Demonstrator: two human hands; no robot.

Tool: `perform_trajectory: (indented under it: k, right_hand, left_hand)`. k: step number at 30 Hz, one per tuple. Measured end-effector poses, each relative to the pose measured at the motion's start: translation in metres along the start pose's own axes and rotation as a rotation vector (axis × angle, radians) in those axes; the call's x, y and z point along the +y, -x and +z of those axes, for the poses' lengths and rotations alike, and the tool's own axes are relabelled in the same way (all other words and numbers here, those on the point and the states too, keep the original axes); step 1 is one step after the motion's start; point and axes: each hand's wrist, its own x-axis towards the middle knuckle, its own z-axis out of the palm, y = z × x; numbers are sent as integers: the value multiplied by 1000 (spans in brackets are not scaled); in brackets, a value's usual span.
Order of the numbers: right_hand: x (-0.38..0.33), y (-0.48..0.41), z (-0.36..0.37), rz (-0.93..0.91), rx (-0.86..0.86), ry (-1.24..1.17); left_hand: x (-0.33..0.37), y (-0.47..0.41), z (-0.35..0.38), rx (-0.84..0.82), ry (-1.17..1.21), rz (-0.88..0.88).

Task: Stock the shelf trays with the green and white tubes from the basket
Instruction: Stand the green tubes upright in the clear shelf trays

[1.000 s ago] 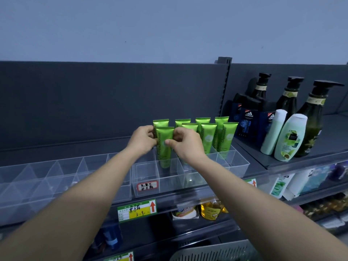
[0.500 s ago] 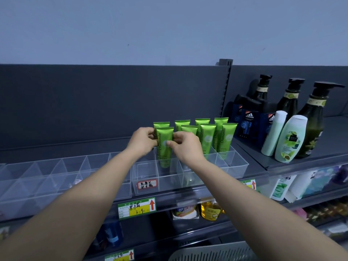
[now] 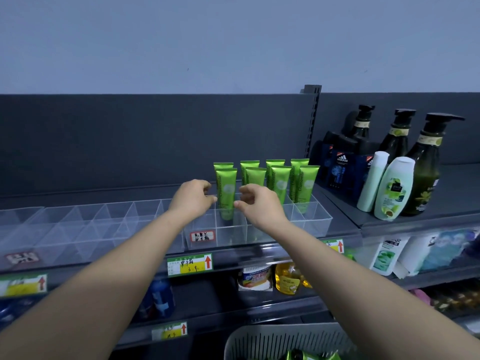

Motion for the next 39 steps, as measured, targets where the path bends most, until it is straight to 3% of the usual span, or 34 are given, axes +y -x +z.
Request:
perform_trajectory:
  k: [9, 14, 23, 39]
  right_hand:
    - [18, 59, -21, -218, -42, 324]
    - [40, 95, -29, -193, -93, 461]
    - [84, 169, -23, -26, -253, 620]
    - [180, 275, 0, 254, -565, 671]
  left_hand:
    - [23, 77, -1, 98, -295, 130]
    - [35, 123, 14, 93, -372, 233]
    - [20, 201, 68, -108, -416, 265]
    - [-3, 303, 179, -494, -460, 253]
